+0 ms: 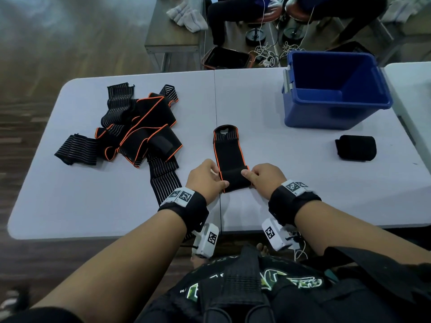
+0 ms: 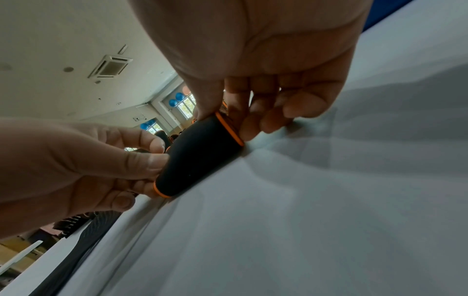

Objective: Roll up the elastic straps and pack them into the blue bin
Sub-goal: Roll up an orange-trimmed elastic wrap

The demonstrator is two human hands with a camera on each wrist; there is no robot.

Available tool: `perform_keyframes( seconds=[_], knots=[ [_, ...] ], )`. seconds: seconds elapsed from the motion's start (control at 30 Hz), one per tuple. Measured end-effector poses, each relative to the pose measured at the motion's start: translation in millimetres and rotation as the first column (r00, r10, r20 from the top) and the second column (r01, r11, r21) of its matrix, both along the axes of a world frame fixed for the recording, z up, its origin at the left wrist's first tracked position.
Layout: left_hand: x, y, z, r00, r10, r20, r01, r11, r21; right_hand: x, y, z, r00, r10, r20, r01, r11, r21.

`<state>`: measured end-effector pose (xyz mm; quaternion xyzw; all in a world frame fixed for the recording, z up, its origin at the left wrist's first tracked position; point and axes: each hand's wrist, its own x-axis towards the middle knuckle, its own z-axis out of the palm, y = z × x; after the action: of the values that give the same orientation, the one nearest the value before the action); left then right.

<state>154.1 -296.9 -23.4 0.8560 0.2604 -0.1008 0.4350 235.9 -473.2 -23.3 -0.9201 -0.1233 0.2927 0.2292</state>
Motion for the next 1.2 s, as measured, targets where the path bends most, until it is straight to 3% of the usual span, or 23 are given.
perform_keyframes(
  seconds=[0.13, 0.3, 0.43, 0.6, 0.77, 0.9, 1.2],
  knots=[
    [0.6, -1.5, -1.8, 0.992, -0.125, 0.003, 0.124, 0.986, 0.107, -2.0, 2.2, 1.0, 0.992, -0.113, 0.056, 0.108, 0.991, 0.078],
    [-0.4, -1.1, -4.9, 0.932, -0.358, -0.056, 0.353, 0.86, 0.369, -6.7, 10.7, 6.1, 0.986, 0.064, 0.153, -0.061, 0.998, -0.023],
    [-3.2, 4.3, -5.0, 0.898, -0.434, -0.075, 0.424, 0.804, 0.416, -10.5, -1.7, 2.0, 0.991, 0.113, 0.078, -0.115, 0.993, 0.021],
    [-5.1, 8.2, -11.4, 0.905, -0.419, -0.076, 0.413, 0.82, 0.395, -6.8, -10.7, -9.9, 0.974, 0.21, 0.087, -0.208, 0.977, -0.039],
    [-1.3, 10.3, -21.8, 0.922, -0.381, -0.067, 0.38, 0.856, 0.351, -7.1, -18.2, -18.0, 0.986, 0.138, 0.089, -0.148, 0.982, 0.115],
    [4.0, 14.3, -32.0, 0.954, -0.299, -0.018, 0.295, 0.926, 0.235, -4.5, -18.9, -20.7, 0.999, 0.032, 0.019, -0.035, 0.977, 0.208],
    [17.9, 9.8, -29.3, 0.984, -0.152, -0.087, 0.163, 0.978, 0.127, 11.1, -4.1, -14.2, 0.993, -0.108, -0.045, 0.115, 0.974, 0.195]
  ],
)
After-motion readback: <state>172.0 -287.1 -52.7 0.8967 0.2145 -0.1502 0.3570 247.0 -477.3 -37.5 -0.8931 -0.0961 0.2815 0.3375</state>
